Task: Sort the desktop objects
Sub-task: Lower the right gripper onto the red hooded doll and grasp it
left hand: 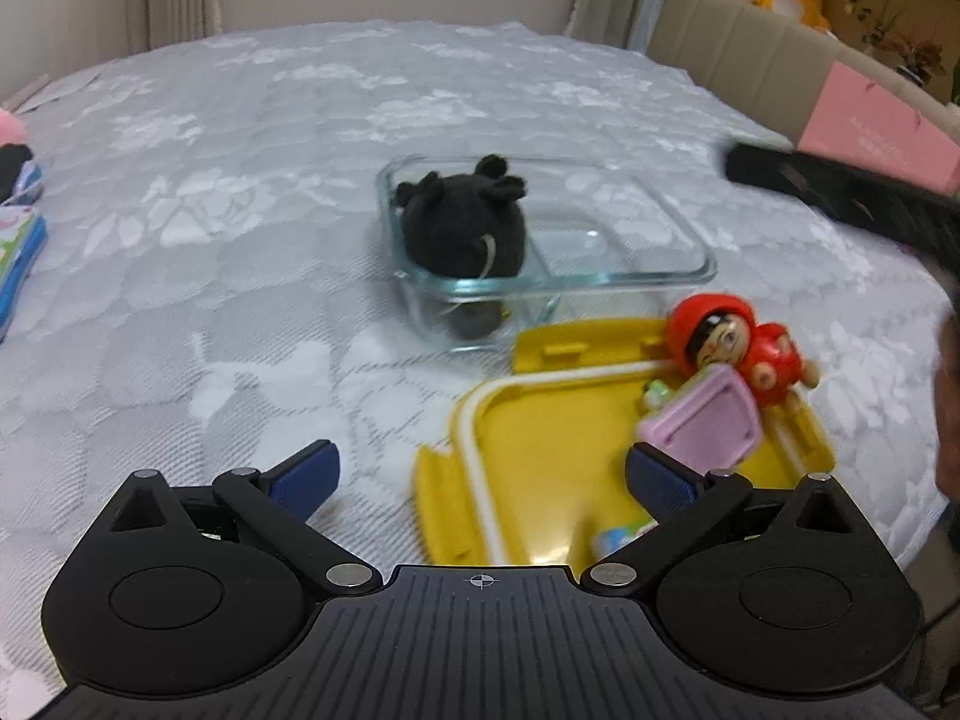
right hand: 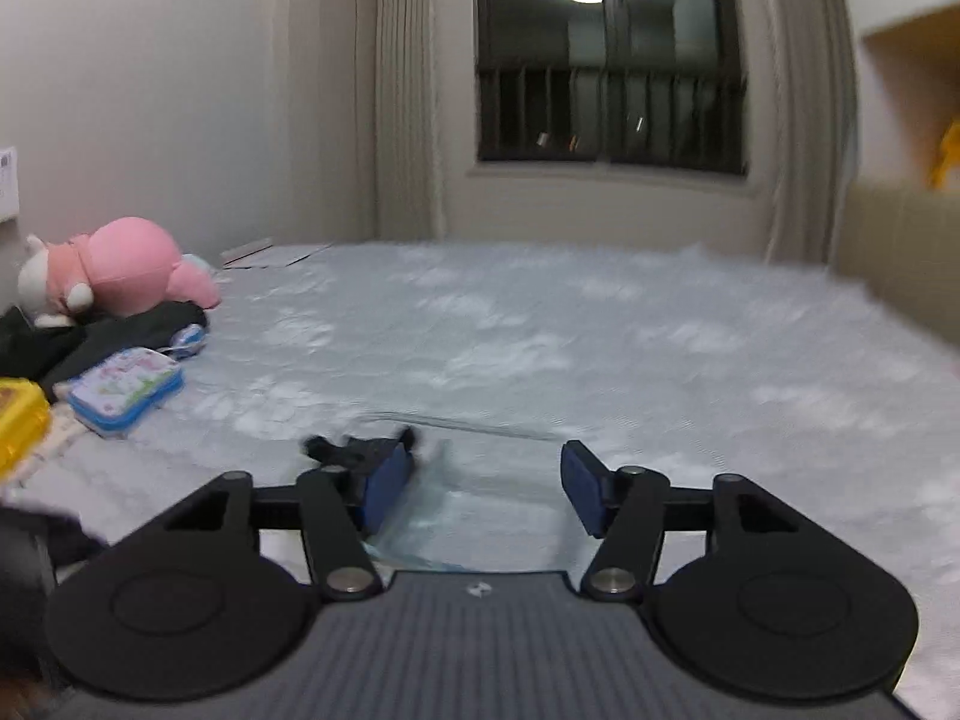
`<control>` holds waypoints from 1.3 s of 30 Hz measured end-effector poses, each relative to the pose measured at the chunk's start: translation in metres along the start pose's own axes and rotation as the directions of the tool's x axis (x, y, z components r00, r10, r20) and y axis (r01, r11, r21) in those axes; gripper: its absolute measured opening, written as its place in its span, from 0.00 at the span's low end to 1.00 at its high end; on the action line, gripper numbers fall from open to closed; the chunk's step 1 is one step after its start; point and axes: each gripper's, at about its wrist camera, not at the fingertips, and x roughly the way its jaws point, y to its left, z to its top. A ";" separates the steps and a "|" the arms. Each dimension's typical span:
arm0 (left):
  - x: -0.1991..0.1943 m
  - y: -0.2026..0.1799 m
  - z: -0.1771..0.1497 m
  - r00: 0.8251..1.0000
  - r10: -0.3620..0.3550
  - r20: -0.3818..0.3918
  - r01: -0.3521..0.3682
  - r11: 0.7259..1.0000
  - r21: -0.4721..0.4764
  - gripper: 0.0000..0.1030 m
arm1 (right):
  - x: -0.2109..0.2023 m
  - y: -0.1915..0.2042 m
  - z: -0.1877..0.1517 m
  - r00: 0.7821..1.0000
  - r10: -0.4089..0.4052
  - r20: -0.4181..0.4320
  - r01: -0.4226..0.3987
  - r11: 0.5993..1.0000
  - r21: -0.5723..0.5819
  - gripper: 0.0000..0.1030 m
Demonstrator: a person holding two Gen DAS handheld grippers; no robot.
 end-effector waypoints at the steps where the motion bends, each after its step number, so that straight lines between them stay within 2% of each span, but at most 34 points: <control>1: 0.002 -0.004 0.002 1.000 -0.007 0.001 0.007 1.000 -0.003 1.00 | -0.007 -0.005 -0.007 1.000 -0.020 0.000 0.020 1.000 -0.020 0.63; 4: 0.008 -0.018 0.006 0.999 -0.032 -0.002 0.032 0.999 0.014 1.00 | -0.013 -0.014 -0.030 0.996 -0.072 -0.048 0.068 0.994 -0.087 0.63; 8: 0.023 -0.037 0.007 0.999 -0.037 -0.027 0.039 0.997 0.072 1.00 | -0.010 -0.015 -0.047 0.988 -0.094 -0.125 0.078 0.988 -0.131 0.62; 13: 0.030 -0.041 0.007 0.998 -0.049 -0.041 0.052 0.997 0.063 1.00 | -0.007 -0.004 -0.046 0.982 -0.146 -0.118 0.125 0.978 -0.167 0.63; 20: 0.028 -0.039 0.004 0.999 -0.029 -0.035 0.031 0.998 0.061 1.00 | -0.006 -0.003 -0.049 0.983 -0.129 -0.131 0.108 0.982 -0.158 0.64; 25: 0.025 -0.036 0.003 1.000 -0.011 -0.026 0.012 0.999 0.050 1.00 | 0.000 -0.003 -0.054 0.981 -0.113 -0.160 0.093 0.987 -0.130 0.66; 30: 0.022 -0.033 0.004 1.000 0.026 -0.005 -0.026 0.999 0.041 1.00 | 0.008 -0.007 -0.061 0.978 -0.076 -0.195 0.072 0.997 -0.027 0.70; 33: 0.020 -0.030 0.004 0.998 0.054 0.009 -0.055 0.998 0.031 1.00 | 0.012 -0.006 -0.066 0.975 -0.066 -0.210 0.070 0.997 0.012 0.68; 35: 0.019 -0.027 0.004 0.996 0.082 0.018 -0.082 0.996 0.024 1.00 | 0.012 -0.005 -0.069 0.974 -0.055 -0.218 0.064 0.997 0.036 0.63; 39: 0.018 -0.023 0.004 0.990 0.135 0.025 -0.136 0.991 0.020 1.00 | 0.009 -0.003 -0.071 0.976 -0.067 -0.205 0.080 0.995 0.055 0.58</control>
